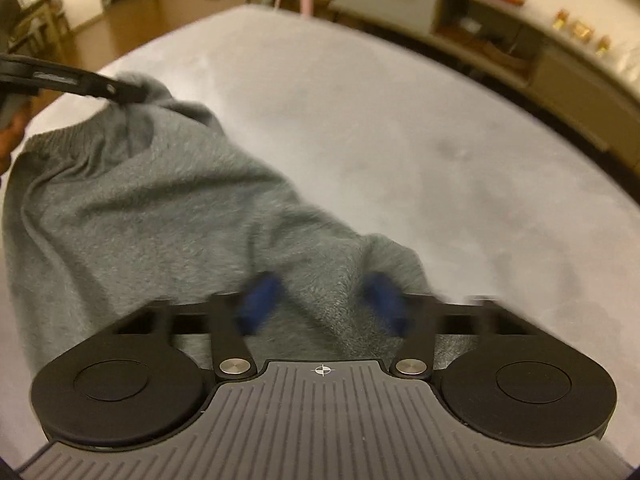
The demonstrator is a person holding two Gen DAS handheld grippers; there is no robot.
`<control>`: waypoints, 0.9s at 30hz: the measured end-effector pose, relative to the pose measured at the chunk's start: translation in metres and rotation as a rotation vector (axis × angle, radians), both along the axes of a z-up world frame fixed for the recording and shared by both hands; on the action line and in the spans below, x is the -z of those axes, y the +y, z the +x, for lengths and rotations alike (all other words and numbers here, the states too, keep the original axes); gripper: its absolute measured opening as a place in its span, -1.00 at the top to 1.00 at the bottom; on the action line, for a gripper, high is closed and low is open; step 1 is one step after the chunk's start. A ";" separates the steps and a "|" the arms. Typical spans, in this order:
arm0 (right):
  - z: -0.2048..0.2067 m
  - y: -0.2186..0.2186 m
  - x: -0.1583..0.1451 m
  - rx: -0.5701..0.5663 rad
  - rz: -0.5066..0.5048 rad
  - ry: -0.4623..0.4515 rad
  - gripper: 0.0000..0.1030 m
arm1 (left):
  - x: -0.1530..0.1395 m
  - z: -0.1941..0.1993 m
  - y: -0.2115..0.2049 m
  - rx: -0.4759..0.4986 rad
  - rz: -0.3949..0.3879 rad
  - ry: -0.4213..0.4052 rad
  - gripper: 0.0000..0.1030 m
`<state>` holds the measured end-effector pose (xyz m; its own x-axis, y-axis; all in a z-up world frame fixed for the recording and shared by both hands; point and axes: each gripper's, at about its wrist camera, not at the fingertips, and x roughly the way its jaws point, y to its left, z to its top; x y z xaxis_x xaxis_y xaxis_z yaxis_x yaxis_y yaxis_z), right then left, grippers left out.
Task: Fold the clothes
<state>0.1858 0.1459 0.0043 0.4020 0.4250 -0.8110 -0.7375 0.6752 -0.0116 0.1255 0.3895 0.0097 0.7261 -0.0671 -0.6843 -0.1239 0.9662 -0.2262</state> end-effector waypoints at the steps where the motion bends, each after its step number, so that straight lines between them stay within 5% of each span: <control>1: -0.009 -0.001 -0.007 -0.024 0.017 -0.007 0.92 | -0.007 -0.012 0.001 0.025 -0.004 -0.030 0.57; 6: -0.084 -0.020 -0.032 -0.158 0.089 -0.051 0.93 | -0.025 -0.078 0.015 0.170 -0.015 -0.162 0.58; 10: -0.132 -0.031 -0.010 -0.204 0.040 -0.029 0.98 | -0.023 -0.118 0.017 0.236 -0.022 -0.225 0.58; 15: -0.161 -0.033 0.010 -0.209 -0.005 -0.022 1.00 | -0.020 -0.132 0.023 0.290 -0.022 -0.272 0.58; 20: -0.151 -0.032 -0.016 -0.191 0.025 -0.037 0.88 | -0.019 -0.135 0.013 0.367 -0.003 -0.281 0.59; 21: -0.146 -0.030 -0.027 -0.182 0.065 -0.051 0.53 | -0.018 -0.134 0.011 0.377 0.000 -0.283 0.59; 22: -0.140 -0.028 -0.038 -0.172 0.103 -0.065 -0.20 | -0.017 -0.134 0.010 0.386 0.002 -0.286 0.59; 24: -0.120 -0.011 -0.053 -0.145 0.135 -0.120 -0.90 | -0.017 -0.134 0.011 0.397 -0.013 -0.303 0.59; 27: -0.078 0.023 -0.042 -0.128 0.060 -0.119 -0.86 | -0.021 -0.136 0.020 0.394 -0.055 -0.349 0.59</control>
<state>0.1076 0.1689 0.0462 0.4331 0.5251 -0.7326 -0.8132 0.5782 -0.0663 -0.0109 0.4097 0.0302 0.8226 -0.4099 -0.3940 0.3381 0.9098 -0.2406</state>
